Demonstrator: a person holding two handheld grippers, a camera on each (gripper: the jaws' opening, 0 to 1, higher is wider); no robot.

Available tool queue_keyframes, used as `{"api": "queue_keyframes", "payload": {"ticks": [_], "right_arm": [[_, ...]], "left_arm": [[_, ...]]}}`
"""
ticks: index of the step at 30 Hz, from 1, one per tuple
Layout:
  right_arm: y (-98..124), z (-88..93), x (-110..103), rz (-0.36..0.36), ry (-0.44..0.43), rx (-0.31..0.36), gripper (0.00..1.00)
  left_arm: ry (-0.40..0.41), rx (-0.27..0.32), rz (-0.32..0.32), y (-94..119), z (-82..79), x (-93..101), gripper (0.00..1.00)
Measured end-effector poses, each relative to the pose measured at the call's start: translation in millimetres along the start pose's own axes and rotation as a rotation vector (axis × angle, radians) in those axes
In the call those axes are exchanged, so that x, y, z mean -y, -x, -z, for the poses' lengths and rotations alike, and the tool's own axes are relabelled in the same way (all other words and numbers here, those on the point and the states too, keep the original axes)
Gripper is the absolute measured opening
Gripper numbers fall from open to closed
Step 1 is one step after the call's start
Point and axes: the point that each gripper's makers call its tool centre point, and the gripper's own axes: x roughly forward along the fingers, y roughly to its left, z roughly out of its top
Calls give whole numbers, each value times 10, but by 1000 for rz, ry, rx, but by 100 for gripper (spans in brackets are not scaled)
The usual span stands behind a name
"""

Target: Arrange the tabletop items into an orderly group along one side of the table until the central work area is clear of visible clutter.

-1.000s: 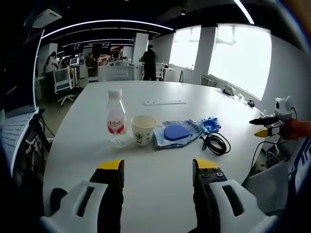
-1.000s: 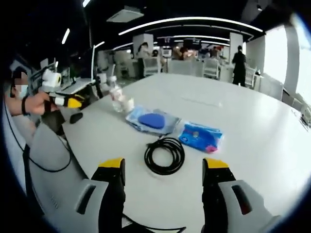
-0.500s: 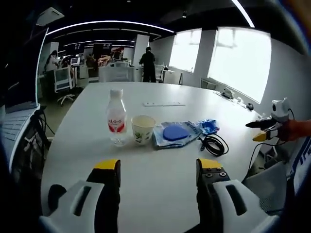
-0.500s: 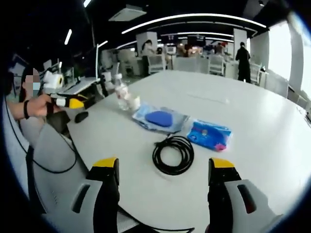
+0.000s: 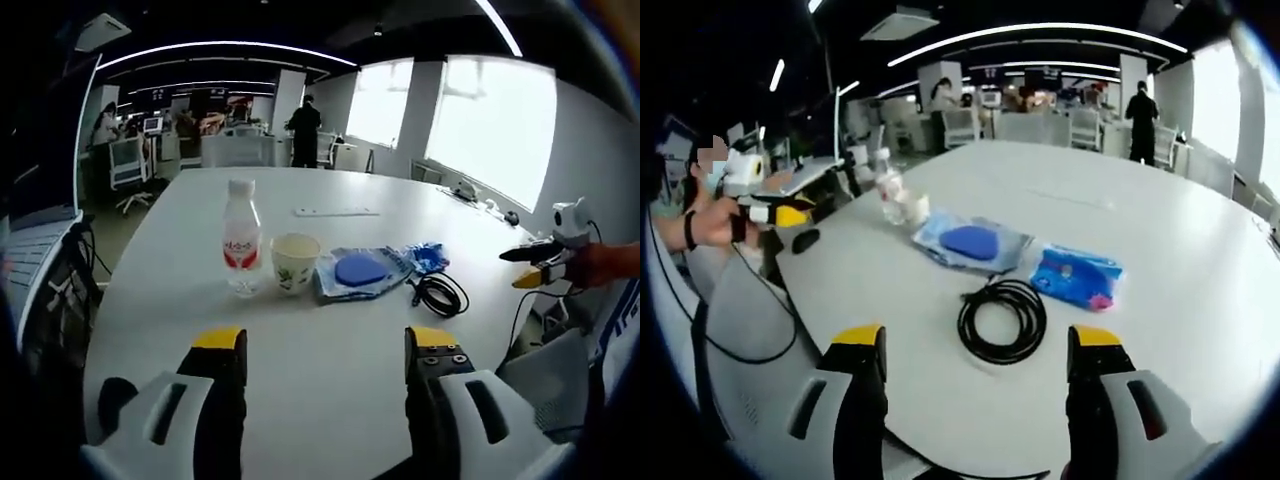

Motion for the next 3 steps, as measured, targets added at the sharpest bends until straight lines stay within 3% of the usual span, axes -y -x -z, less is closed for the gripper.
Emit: {"api": "queue_keyframes", "payload": {"ticks": [3], "right_arm": [[-8, 12, 10, 1, -1, -2, 72]], "left_arm": [[-1, -2, 3, -6, 5, 7, 65]]}}
